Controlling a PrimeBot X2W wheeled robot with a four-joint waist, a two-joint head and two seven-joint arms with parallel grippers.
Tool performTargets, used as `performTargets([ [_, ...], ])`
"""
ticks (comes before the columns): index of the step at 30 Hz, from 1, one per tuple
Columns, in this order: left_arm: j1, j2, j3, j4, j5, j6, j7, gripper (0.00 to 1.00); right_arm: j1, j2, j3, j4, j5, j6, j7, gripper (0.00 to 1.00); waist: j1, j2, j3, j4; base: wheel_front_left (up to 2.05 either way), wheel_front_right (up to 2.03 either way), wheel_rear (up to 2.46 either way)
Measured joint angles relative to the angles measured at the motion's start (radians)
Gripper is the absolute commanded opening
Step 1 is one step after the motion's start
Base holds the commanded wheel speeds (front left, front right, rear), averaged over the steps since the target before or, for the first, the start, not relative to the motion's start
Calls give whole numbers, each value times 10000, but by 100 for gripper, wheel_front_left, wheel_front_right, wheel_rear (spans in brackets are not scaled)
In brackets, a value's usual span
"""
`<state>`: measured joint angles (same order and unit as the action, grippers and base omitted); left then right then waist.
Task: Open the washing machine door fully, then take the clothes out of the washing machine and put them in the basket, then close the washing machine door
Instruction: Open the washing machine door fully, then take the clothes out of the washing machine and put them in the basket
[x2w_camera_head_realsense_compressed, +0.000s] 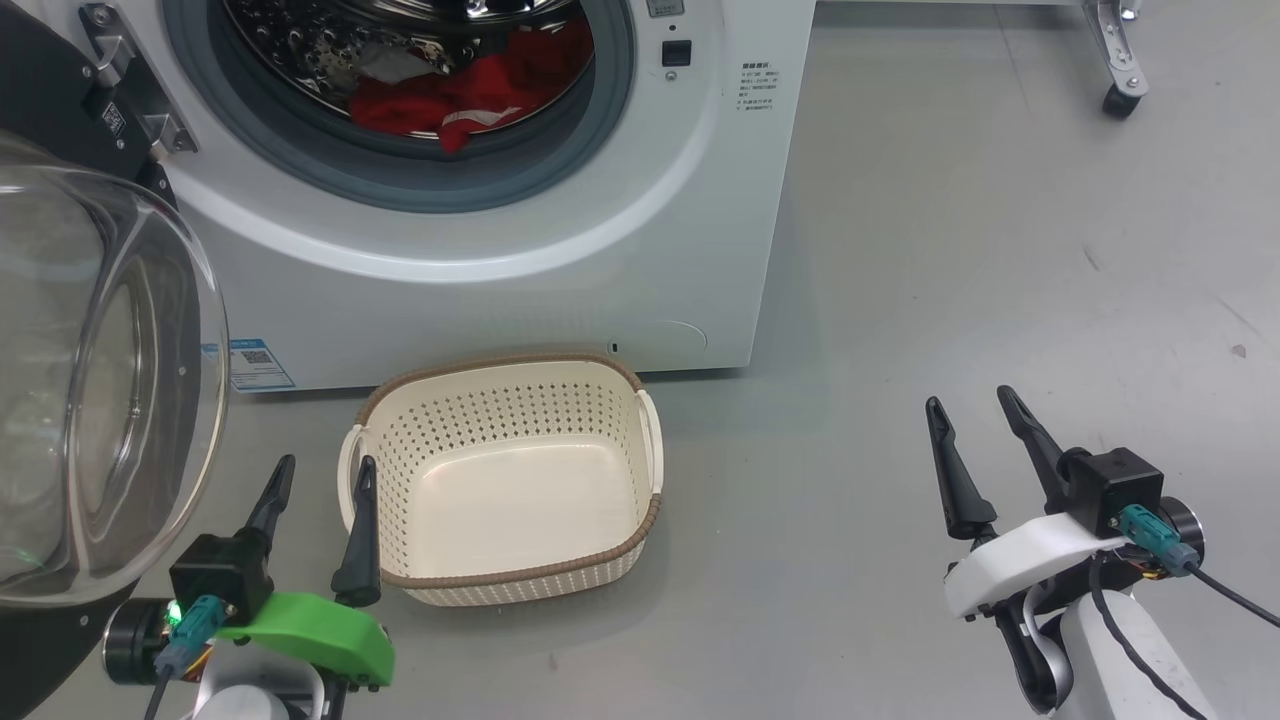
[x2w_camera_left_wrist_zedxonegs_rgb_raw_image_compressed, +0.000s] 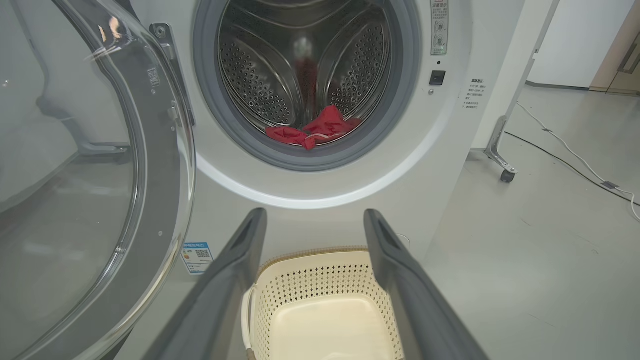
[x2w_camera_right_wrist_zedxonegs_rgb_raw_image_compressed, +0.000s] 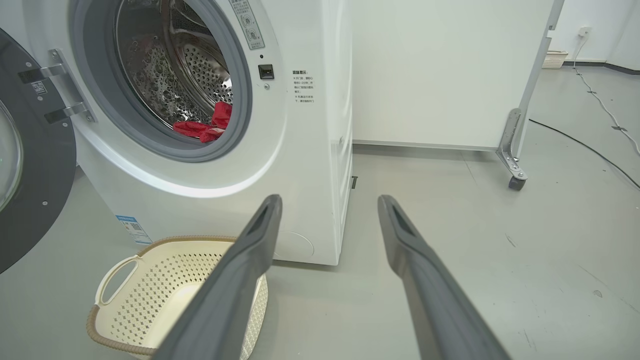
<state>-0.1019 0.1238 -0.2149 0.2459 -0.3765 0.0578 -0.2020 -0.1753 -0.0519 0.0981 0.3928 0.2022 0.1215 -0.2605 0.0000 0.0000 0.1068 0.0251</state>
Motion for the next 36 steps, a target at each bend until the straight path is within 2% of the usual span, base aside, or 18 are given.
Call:
performTargets([
  [36, 0, -86, 88, -290, 0, 221, 23, 100, 19, 29, 165, -84, 351, -2, 0, 100, 0, 0, 2, -22, 6, -6, 0],
])
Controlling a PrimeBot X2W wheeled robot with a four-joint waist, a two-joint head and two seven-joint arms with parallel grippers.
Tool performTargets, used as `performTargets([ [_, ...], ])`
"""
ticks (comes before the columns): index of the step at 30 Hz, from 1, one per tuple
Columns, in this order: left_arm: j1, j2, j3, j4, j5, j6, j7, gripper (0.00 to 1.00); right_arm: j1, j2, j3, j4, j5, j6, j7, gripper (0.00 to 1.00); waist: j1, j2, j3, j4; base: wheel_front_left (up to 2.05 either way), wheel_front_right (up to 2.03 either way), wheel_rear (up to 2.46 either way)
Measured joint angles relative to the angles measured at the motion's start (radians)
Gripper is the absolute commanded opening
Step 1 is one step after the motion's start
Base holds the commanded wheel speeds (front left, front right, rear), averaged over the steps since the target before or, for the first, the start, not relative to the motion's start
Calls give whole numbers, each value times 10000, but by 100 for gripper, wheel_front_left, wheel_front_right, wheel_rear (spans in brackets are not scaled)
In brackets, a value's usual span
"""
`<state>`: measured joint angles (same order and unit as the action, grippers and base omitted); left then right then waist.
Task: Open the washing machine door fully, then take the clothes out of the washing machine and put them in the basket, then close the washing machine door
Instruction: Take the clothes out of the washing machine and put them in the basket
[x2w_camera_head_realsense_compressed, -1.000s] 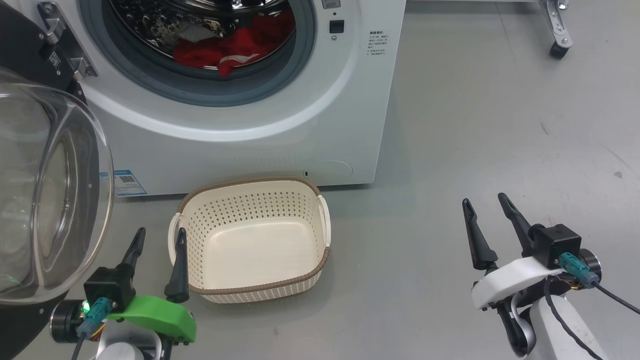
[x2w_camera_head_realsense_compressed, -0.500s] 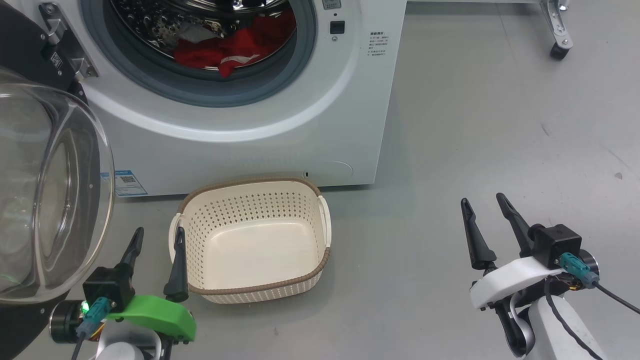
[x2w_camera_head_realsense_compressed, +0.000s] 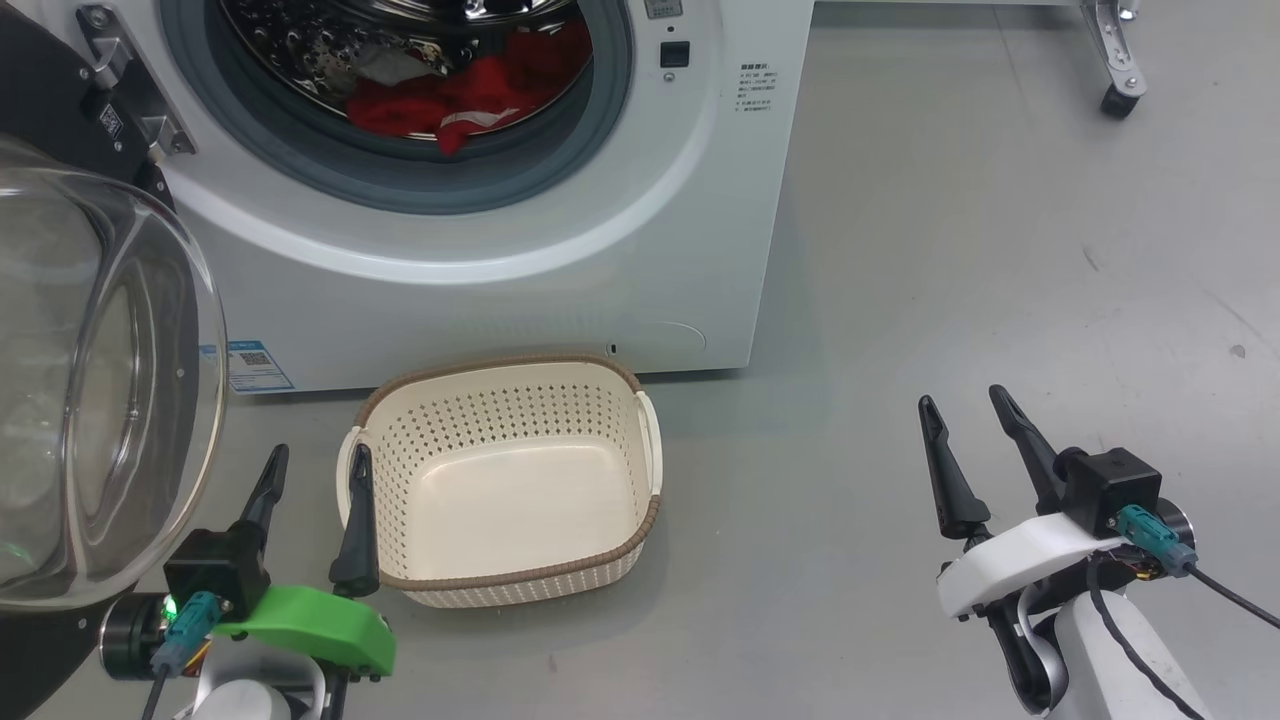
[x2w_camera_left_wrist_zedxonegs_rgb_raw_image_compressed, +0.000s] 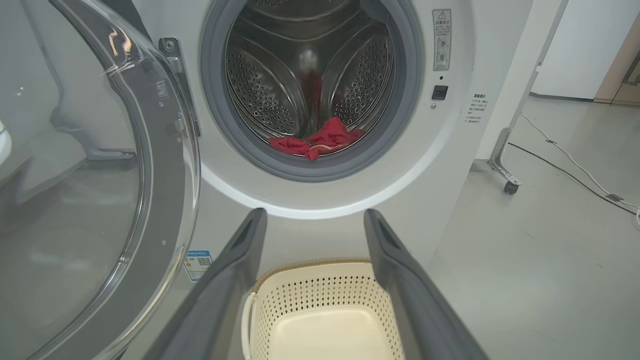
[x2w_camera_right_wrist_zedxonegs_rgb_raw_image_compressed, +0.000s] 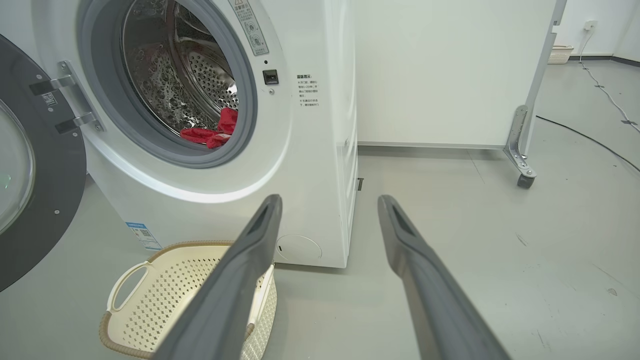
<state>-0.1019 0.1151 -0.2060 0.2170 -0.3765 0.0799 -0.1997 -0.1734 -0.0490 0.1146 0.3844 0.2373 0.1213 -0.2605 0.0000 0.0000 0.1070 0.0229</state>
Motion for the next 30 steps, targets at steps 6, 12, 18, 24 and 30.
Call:
performTargets([
  [6, 0, -2, 0, 6, 0, 0, 0, 100, 0, 2, 12, 0, 0, 0, 0, 100, 0, 0, -4, -2, 55, -55, 0],
  [12, 1, -4, -4, 17, 0, 0, 2, 100, 0, 2, 42, -2, 2, -2, 0, 100, 0, 0, -29, -11, 80, -80, 0],
  [18, 2, -13, -35, 13, 0, 2, 2, 100, 2, 2, 79, -2, 15, -4, 0, 100, 0, 0, -53, -18, 105, -105, 0],
  [24, 2, -36, -44, 13, -2, 2, 4, 100, 3, 2, 90, 4, 15, -4, 0, 100, 0, 0, -56, -18, 104, -104, 0],
  [30, 4, -38, -88, 15, -2, 2, 29, 100, 4, 2, 104, 8, 15, -4, 0, 100, 0, 0, -56, -23, 80, -80, 0],
])
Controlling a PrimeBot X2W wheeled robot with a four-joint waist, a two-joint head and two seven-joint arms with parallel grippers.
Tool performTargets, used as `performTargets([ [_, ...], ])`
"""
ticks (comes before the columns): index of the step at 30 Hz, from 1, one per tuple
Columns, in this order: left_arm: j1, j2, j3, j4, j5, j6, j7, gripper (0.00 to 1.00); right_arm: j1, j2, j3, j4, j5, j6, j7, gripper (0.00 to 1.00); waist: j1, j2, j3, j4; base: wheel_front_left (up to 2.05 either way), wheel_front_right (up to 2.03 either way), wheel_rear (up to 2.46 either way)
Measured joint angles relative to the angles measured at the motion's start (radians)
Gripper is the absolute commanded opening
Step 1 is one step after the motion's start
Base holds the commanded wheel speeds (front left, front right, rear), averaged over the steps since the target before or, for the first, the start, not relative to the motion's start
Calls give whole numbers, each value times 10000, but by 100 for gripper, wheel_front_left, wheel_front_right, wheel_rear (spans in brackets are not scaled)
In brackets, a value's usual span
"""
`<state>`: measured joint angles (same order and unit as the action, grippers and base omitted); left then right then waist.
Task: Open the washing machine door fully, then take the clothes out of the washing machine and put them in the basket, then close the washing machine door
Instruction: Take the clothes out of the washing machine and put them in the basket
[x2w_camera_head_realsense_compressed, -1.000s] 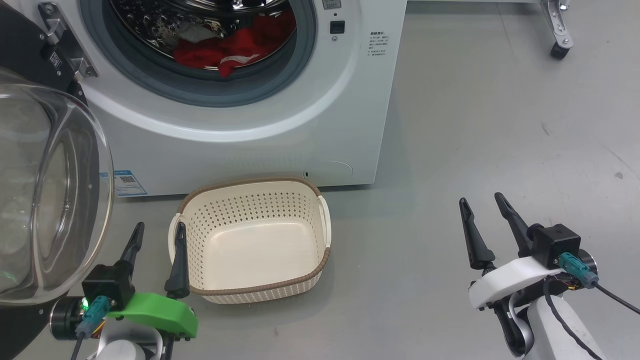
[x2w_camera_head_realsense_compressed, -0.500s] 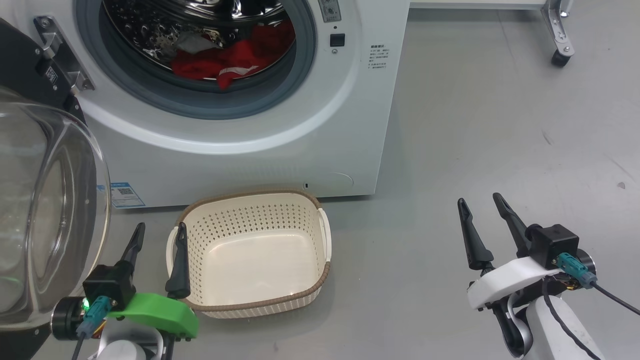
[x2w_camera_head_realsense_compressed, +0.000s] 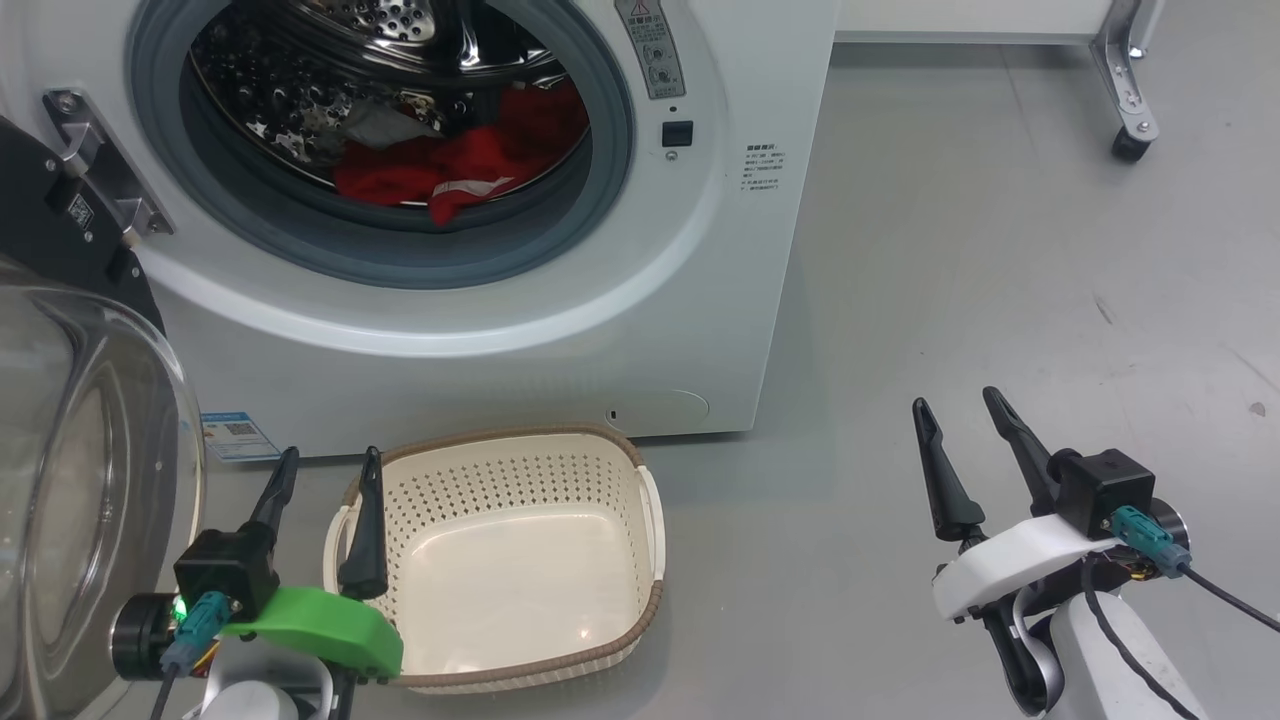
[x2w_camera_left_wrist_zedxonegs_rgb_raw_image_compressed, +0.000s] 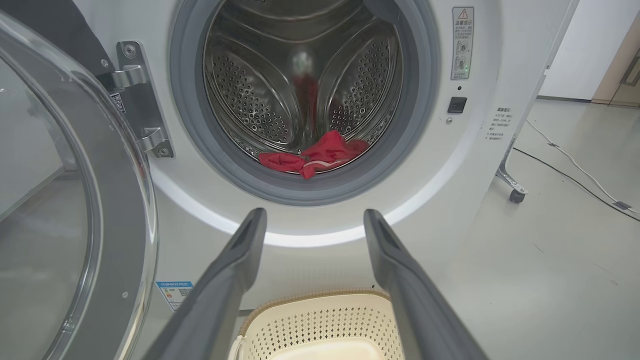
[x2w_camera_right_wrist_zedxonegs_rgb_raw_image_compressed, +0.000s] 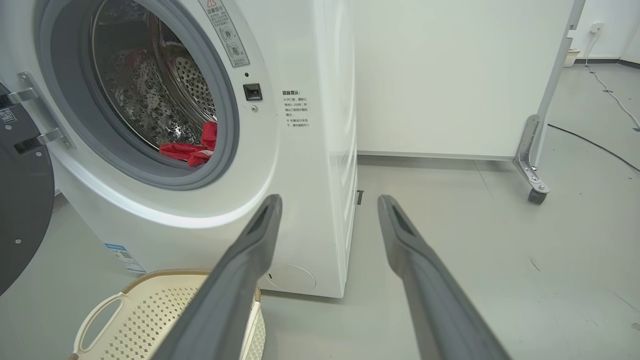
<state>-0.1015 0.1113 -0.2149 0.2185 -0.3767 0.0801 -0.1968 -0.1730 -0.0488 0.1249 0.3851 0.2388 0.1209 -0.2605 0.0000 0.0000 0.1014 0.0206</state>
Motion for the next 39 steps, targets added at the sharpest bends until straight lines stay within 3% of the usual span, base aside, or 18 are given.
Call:
performTargets([
  [39, 6, -4, -63, 8, 0, 31, 113, 100, 8, 0, 104, 50, 61, 0, 0, 100, 0, 0, 34, 74, 15, -15, 0],
])
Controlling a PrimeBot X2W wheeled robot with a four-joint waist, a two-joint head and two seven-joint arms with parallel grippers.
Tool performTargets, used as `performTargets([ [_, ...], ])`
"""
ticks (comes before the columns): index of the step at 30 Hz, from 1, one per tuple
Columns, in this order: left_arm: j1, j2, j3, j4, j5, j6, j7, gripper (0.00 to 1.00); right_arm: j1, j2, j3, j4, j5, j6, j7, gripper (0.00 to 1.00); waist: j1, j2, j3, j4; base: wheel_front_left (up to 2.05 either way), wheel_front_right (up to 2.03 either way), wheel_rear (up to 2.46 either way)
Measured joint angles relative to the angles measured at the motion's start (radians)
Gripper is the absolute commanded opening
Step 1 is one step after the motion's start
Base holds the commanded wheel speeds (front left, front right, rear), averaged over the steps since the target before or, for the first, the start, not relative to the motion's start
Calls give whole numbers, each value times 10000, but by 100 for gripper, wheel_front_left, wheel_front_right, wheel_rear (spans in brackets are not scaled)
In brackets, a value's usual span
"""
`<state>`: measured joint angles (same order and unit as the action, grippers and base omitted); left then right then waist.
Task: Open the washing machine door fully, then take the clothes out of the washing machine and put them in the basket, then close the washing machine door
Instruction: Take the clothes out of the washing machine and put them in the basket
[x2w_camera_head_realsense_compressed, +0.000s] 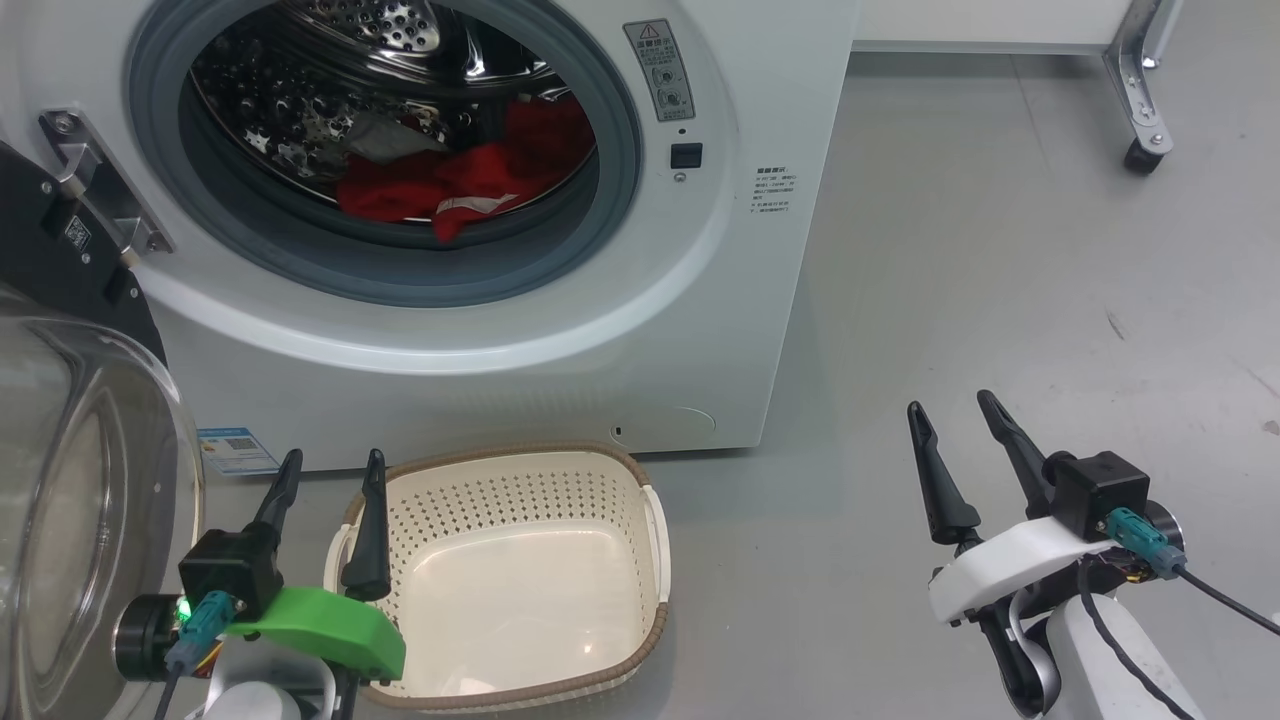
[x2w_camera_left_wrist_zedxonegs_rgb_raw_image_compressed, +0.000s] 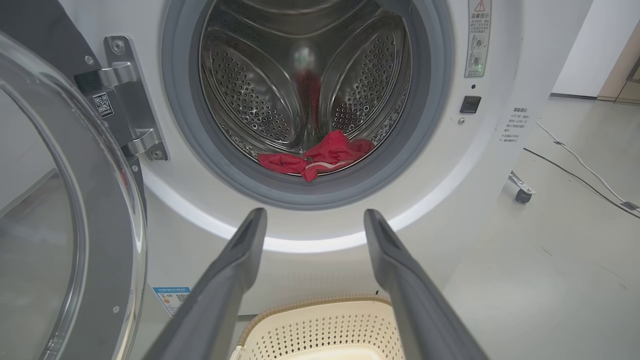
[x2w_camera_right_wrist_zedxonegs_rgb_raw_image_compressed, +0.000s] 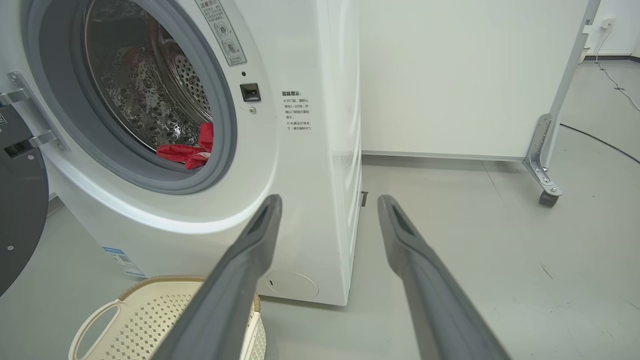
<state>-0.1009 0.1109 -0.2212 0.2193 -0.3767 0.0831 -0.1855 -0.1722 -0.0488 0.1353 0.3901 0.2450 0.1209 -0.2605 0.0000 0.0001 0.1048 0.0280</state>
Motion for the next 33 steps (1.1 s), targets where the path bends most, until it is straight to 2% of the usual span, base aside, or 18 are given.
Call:
performTargets([
  [17, -50, -59, -161, -44, 4, 0, 13, 100, -14, 0, 295, -151, 12, 0, 0, 100, 0, 0, 436, 86, 0, 0, 0],
  [26, -1335, -234, -268, 130, 13, -8, 278, 100, -244, -4, 525, -351, 4, 0, 0, 100, 0, 0, 1220, 32, 0, 0, 0],
  [33, -2692, -270, -127, 731, -226, -190, 892, 100, -815, -8, 708, -621, -4, 0, 0, 100, 0, 0, 1978, -182, 0, 0, 0],
])
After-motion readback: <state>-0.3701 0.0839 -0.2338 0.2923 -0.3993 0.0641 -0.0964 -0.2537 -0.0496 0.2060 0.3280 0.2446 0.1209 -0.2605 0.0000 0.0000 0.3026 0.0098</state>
